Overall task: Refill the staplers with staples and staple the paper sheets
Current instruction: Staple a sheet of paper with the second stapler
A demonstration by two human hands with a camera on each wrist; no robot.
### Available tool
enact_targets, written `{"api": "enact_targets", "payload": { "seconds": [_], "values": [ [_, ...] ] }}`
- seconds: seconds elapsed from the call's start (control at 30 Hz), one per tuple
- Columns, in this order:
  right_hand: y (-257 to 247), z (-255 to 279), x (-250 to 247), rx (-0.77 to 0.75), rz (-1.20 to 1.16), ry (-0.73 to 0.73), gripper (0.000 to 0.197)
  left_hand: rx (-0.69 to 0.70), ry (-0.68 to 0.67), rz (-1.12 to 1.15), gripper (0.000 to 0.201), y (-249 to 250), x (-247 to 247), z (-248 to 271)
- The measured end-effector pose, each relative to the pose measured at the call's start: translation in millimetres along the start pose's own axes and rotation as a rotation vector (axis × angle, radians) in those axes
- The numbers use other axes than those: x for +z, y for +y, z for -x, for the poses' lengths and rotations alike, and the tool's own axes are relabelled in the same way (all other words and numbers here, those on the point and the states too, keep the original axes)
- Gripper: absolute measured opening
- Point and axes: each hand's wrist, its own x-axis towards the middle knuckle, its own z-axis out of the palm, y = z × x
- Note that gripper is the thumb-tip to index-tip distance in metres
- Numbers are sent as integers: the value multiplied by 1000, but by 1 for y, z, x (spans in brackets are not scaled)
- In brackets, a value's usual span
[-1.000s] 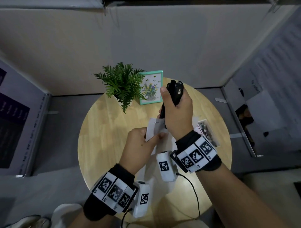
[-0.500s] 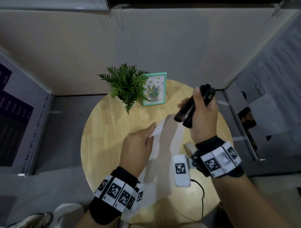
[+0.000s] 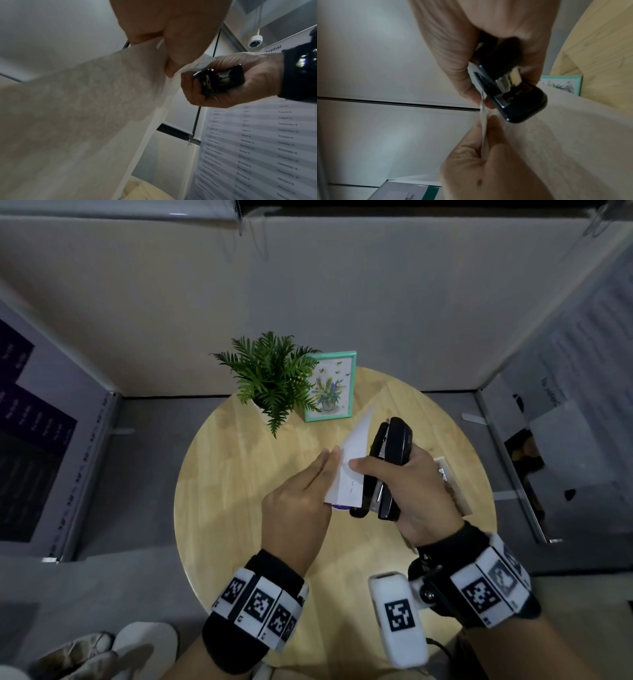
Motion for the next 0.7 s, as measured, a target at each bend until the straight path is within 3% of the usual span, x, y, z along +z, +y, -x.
{"api": "enact_targets", "payload": {
  "seconds": [0.17,0.3,0.57,0.7],
  "values": [
    [3,-1,2,19,15,61,25,47,48,-53,63,-2,3,2],
    [1,-4,2,43,-11,99,17,-18,20,-43,54,-4,4,6],
    [-13,-10,-10,29,-96,106,17,-384,-248,234,22,-38,17,45],
    [-11,-20,-19,4,-125,63,11,-571,-286,397,18,-52,16,65]
  ]
}}
